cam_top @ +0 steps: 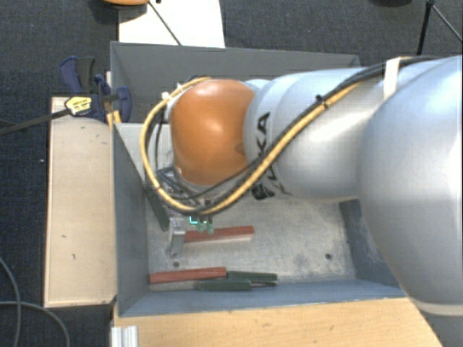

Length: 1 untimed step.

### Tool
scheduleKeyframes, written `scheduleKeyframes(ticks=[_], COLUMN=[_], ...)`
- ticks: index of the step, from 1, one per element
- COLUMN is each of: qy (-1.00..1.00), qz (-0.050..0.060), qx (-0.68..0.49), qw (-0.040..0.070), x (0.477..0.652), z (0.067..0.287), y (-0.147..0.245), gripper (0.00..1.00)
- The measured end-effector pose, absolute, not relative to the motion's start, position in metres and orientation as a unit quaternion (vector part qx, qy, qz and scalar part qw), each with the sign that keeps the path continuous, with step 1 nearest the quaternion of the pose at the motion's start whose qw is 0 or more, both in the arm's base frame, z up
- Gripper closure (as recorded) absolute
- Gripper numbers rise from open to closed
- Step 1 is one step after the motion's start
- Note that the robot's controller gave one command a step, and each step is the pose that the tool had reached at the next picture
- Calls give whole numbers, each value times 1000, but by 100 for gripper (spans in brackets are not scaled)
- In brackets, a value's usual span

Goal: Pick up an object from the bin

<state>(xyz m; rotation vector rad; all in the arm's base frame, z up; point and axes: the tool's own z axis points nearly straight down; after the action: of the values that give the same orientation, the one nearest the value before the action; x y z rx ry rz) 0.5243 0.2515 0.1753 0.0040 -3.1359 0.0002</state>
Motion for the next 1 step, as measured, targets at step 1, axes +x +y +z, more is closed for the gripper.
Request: scheduleKeyframes(ticks=[1], qy=[-1000], qz=[-1], qx=[-1], qw=[-1], x=[527], z=[179], y=[250], gripper=[0])
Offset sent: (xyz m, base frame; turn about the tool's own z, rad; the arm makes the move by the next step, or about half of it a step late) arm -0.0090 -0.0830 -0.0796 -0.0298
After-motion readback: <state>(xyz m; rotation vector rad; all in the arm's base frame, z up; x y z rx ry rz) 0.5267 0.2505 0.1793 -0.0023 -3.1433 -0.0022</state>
